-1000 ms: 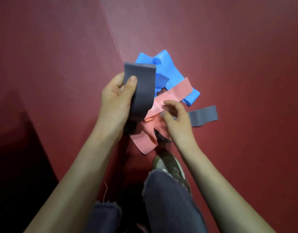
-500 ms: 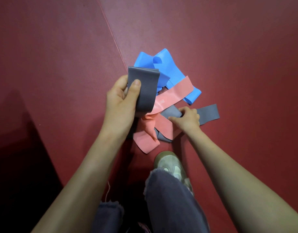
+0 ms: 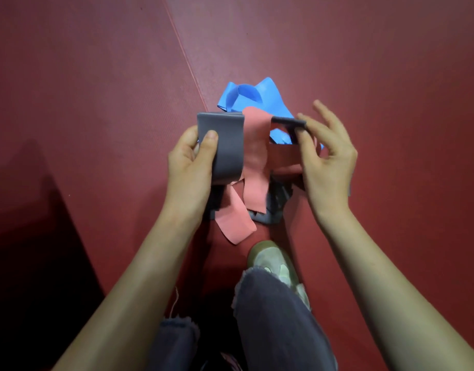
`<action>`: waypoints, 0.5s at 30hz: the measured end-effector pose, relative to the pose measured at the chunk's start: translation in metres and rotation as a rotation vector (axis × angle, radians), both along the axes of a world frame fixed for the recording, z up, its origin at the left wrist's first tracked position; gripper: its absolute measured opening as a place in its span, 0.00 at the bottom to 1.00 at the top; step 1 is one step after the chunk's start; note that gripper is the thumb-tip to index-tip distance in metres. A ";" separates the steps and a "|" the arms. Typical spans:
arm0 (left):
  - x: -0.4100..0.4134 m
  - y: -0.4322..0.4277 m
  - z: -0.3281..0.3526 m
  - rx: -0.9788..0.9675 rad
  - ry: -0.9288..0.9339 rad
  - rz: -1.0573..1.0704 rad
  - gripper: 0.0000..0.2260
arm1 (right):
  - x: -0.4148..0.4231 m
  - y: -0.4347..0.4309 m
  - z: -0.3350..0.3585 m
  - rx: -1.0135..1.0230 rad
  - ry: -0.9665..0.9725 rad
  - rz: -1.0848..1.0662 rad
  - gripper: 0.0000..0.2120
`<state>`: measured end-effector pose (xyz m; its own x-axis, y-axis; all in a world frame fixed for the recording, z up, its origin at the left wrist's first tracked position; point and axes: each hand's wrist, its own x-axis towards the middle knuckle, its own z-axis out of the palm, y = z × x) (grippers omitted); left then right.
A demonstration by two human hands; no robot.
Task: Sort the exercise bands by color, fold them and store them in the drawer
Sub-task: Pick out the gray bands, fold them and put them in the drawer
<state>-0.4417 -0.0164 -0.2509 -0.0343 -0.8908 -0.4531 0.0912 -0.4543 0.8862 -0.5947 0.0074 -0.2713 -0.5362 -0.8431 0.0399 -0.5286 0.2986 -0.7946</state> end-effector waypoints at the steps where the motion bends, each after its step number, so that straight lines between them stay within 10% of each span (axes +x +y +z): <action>1: 0.000 0.000 0.000 0.006 0.001 0.009 0.10 | 0.003 0.000 0.005 -0.043 0.029 0.013 0.11; 10: 0.008 -0.001 -0.008 0.070 0.005 0.163 0.10 | 0.014 -0.011 0.037 0.001 -0.396 -0.055 0.08; 15: 0.004 0.001 -0.010 0.095 -0.025 0.140 0.11 | 0.020 -0.003 0.007 0.580 0.185 0.325 0.06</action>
